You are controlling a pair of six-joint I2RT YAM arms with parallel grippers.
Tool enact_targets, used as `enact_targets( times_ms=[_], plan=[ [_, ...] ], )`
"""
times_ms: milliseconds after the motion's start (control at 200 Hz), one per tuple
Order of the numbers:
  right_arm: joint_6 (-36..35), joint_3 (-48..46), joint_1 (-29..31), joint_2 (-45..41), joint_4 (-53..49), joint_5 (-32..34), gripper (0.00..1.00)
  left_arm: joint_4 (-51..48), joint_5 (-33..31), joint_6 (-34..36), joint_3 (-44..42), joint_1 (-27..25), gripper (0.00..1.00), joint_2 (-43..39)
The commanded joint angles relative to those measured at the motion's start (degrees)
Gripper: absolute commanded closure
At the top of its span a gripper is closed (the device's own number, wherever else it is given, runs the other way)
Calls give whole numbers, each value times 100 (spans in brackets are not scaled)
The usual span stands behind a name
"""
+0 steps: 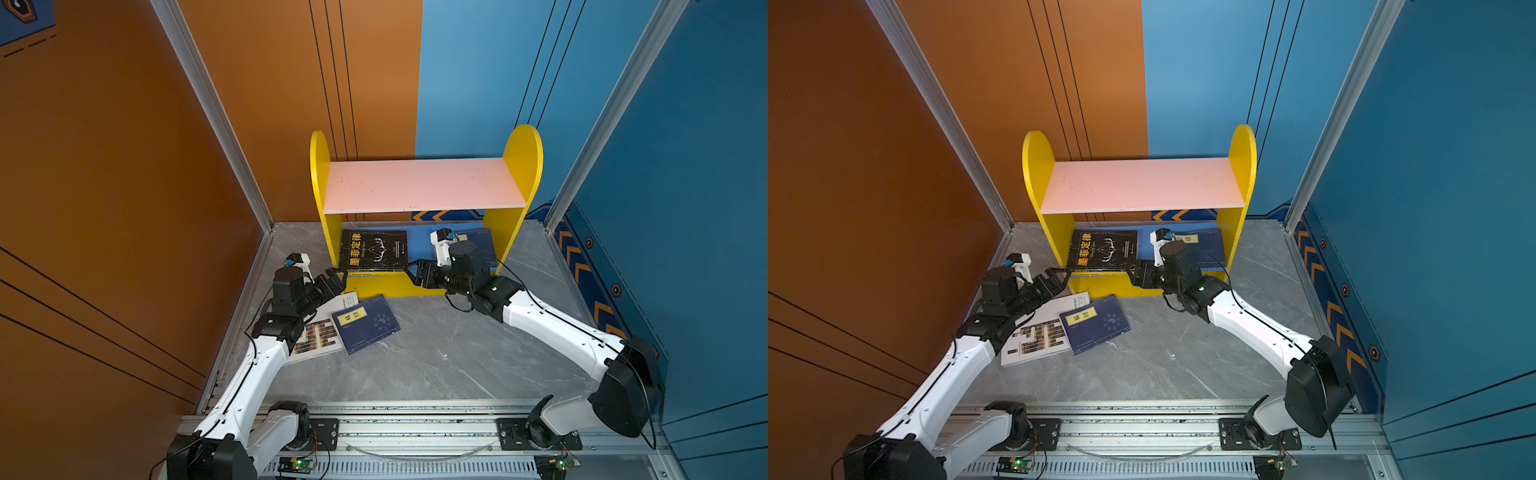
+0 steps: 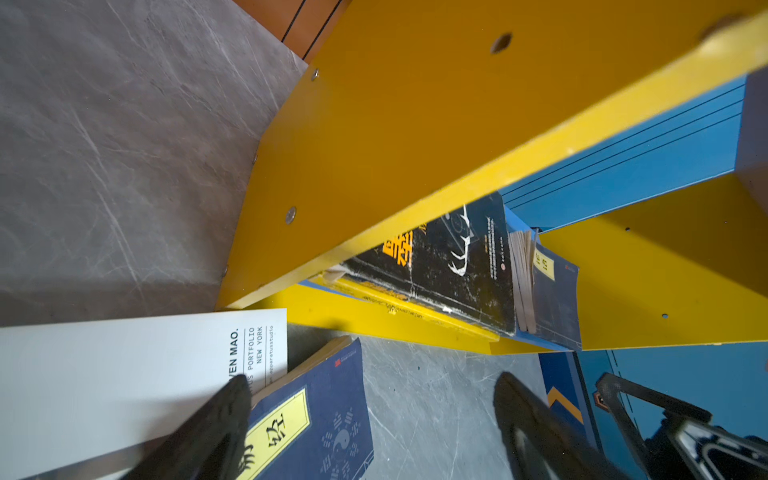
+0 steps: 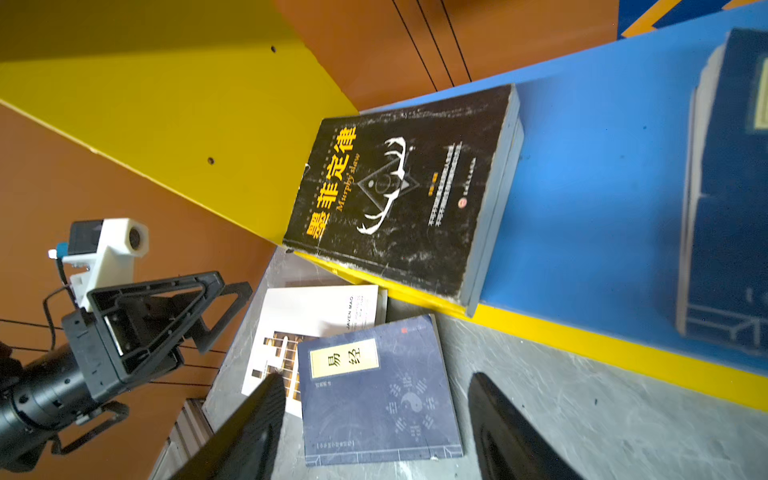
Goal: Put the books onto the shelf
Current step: 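Release the black book and draw the right gripper back toward the table books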
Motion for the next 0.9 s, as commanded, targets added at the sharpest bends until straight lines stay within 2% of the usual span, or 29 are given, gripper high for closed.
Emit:
enact_targets(
  times_ms=[0,250,391,446,491,556,641,891],
  plan=[
    [-113,-419,337,-406,55,842,25,-725,-22,302,103,-39,8,-200],
    [140,-1321,1007,-1091,690,2166,18,-1575,-340,465,4,-17,7,-691],
    [228,-1508,1190,-1223,795,2413,16,-1924,-622,413,-151,-15,4,-945],
    [255,-1544,1269,-1231,736,2513,9,-2162,-883,366,-201,0,3,-1038],
    [276,-1583,1332,-1243,715,2575,8,-2311,-1007,348,-246,30,0,-1105],
    [276,-1663,1442,-1255,733,2641,7,-2397,-1021,322,-317,53,2,-1173],
    [299,-1732,1559,-1274,707,2813,0,-2466,-1038,299,-389,71,2,-1209],
    [497,-1926,1727,-1262,636,2998,0,-2812,-930,425,-420,105,2,-1094]
  ],
)
